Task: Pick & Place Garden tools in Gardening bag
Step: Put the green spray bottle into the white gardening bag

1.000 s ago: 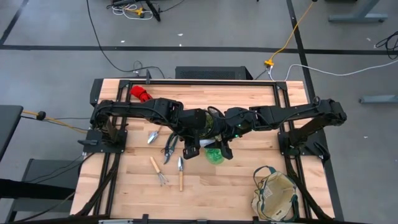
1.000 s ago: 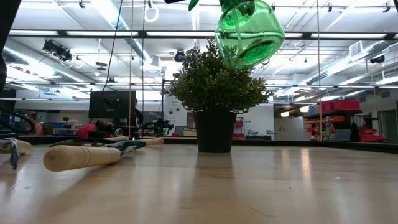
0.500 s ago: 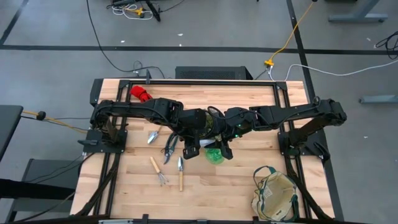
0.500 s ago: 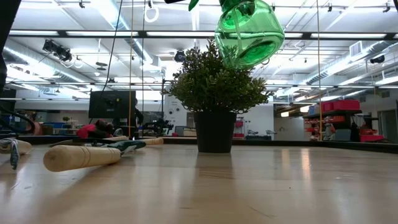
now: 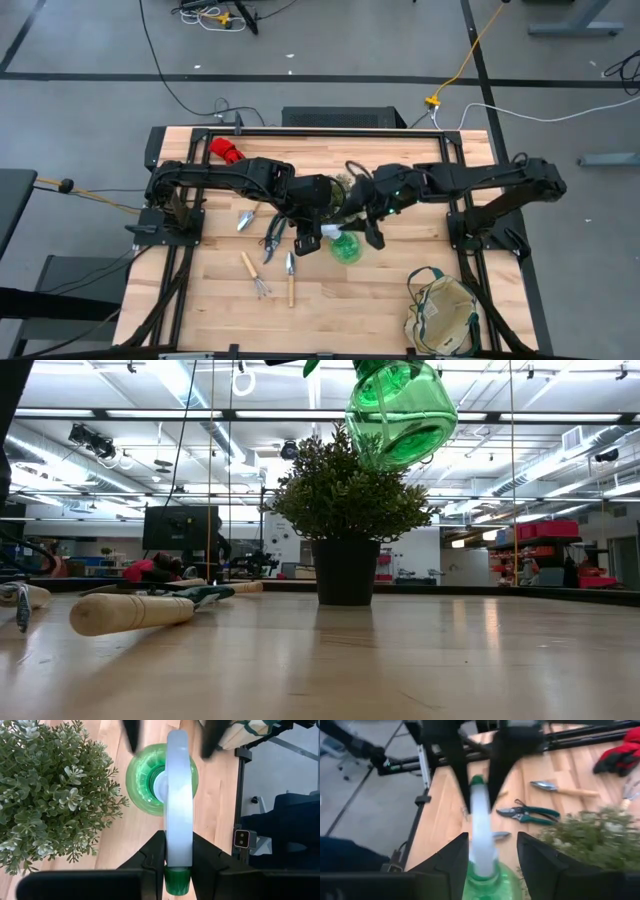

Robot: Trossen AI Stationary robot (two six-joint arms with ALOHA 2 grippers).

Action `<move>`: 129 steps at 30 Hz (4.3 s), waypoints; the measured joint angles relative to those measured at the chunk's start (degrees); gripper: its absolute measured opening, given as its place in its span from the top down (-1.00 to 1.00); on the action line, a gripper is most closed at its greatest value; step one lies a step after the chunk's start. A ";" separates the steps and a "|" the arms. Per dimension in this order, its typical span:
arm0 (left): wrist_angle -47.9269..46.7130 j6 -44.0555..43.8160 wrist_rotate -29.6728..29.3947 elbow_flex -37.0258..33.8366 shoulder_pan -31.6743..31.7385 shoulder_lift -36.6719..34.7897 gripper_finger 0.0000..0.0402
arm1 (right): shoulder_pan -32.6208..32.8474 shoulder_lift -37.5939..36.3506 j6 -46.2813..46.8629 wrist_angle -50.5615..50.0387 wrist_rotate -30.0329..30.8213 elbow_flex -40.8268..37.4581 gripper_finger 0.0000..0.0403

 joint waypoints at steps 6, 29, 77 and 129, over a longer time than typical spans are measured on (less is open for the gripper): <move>0.00 -0.01 0.01 0.00 -0.02 0.00 0.65 | -1.41 -1.55 0.81 -3.91 -1.35 1.90 0.02; -0.02 -0.08 0.00 0.00 -0.02 0.00 0.65 | -2.38 5.38 -2.58 -5.62 -6.98 6.77 -0.17; -0.33 -0.33 0.09 0.02 0.00 0.00 0.65 | -2.25 9.32 -2.00 -1.65 -10.58 6.77 0.66; 4.49 -0.59 0.67 0.00 -0.02 -6.07 -0.13 | -1.53 4.16 -5.33 -7.43 -9.22 6.66 0.76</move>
